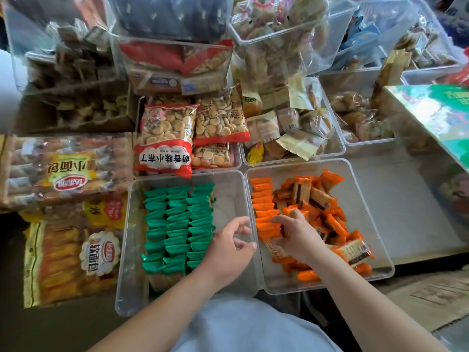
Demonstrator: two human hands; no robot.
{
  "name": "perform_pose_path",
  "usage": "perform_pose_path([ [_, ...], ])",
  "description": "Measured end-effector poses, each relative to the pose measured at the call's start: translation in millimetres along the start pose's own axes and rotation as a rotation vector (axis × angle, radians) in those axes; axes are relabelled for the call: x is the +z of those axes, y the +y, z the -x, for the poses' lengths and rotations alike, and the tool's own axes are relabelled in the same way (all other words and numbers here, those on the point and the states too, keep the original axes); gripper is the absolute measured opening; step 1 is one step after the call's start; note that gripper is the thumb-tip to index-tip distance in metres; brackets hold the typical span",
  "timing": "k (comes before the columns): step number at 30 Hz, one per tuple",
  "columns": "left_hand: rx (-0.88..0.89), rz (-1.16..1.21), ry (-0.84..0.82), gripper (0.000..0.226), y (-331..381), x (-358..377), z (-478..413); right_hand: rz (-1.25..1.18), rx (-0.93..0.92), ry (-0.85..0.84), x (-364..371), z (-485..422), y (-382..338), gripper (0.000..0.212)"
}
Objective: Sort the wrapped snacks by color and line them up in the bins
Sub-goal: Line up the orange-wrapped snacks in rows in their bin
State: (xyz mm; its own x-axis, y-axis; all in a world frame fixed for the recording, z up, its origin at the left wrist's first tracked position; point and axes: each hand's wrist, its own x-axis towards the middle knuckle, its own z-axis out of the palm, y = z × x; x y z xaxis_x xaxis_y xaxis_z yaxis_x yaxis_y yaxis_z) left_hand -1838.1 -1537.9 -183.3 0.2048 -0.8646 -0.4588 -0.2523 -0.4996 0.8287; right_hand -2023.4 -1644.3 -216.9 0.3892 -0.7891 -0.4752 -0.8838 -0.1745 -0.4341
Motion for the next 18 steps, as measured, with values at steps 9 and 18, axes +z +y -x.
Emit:
perform_pose_path([
  [9, 0.013, -0.062, -0.042, 0.049, 3, 11, -2, -0.199, -0.103, -0.039, 6, 6, 13, 0.048],
  [18, 0.071, -0.207, 0.004, 0.027, -2, 18, -3, -0.179, 0.003, 0.063, 14, 11, -4, 0.058],
])
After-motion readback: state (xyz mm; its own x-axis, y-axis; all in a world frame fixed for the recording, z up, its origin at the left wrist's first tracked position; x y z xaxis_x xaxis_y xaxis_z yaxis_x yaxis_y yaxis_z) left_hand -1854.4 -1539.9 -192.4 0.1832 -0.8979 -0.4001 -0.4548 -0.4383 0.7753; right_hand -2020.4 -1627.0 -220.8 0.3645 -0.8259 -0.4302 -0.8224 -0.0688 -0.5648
